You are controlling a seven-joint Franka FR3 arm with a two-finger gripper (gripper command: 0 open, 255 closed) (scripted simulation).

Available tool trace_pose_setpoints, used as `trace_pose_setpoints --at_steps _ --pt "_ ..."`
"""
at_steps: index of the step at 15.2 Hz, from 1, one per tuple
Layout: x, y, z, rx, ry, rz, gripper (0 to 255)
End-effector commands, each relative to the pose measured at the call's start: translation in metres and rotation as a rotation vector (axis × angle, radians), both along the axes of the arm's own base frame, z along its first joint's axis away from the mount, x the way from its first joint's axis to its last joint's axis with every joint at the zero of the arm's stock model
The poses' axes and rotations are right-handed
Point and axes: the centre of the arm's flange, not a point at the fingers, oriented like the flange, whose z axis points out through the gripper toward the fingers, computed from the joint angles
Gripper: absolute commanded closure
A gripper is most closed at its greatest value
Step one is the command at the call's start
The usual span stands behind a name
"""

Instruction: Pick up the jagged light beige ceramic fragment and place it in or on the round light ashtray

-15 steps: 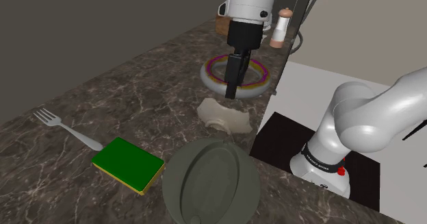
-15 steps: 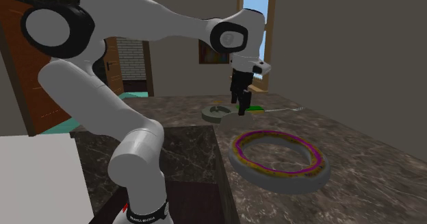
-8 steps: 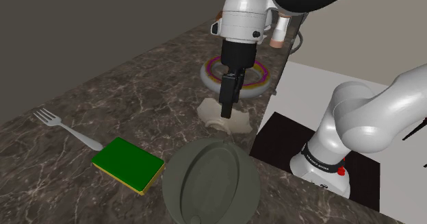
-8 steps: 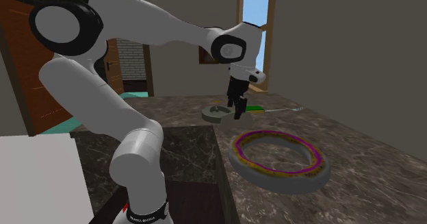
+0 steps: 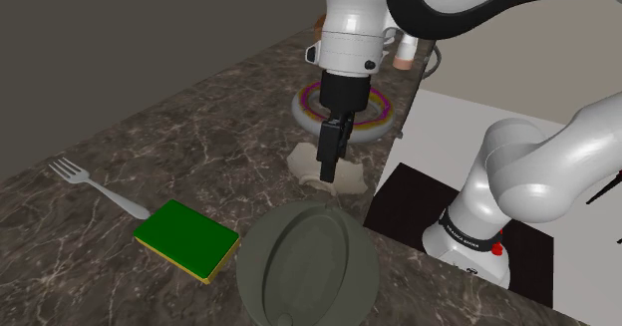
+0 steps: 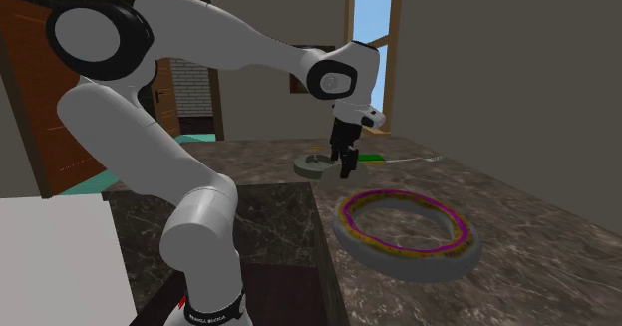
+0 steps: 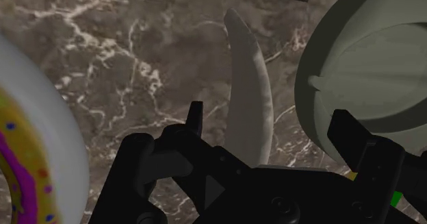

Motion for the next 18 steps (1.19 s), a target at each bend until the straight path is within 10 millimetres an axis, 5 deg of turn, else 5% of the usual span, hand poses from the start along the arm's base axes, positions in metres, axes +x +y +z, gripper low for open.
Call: trace_pose_setpoints --at_steps 1,2,3,12,18 --pt "0.0 0.0 0.0 0.0 0.0 0.0 0" --pt "0.0 0.0 0.0 0.0 0.0 0.0 0" --pt "0.0 0.0 0.0 0.0 0.0 0.0 255" --pt "0.0 0.0 0.0 0.0 0.0 0.0 255" --pt "0.0 0.0 0.032 0.0 0.0 0.0 255"
